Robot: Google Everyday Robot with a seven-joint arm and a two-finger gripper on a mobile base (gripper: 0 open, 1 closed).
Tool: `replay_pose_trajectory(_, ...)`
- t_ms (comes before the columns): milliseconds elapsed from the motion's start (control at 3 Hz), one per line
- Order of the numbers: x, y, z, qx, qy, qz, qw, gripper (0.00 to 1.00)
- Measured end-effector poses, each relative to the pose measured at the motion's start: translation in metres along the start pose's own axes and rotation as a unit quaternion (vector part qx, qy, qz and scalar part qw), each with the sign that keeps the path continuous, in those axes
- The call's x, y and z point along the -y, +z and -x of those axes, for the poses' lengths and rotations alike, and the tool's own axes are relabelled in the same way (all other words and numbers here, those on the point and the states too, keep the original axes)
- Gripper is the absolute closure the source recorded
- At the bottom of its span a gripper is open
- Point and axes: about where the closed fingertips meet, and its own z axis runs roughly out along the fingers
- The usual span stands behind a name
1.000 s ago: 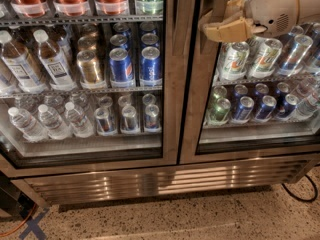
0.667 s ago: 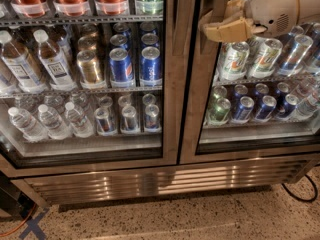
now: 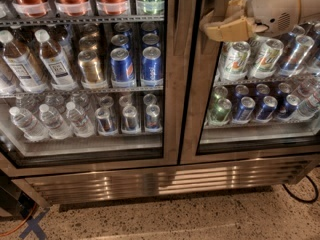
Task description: Open right fridge door
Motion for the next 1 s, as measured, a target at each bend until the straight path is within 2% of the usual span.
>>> replay_pose_trajectory(1000,0.0013,-0.0003,0.0031,-0.010,0.009,-0.013,0.9998,1.00)
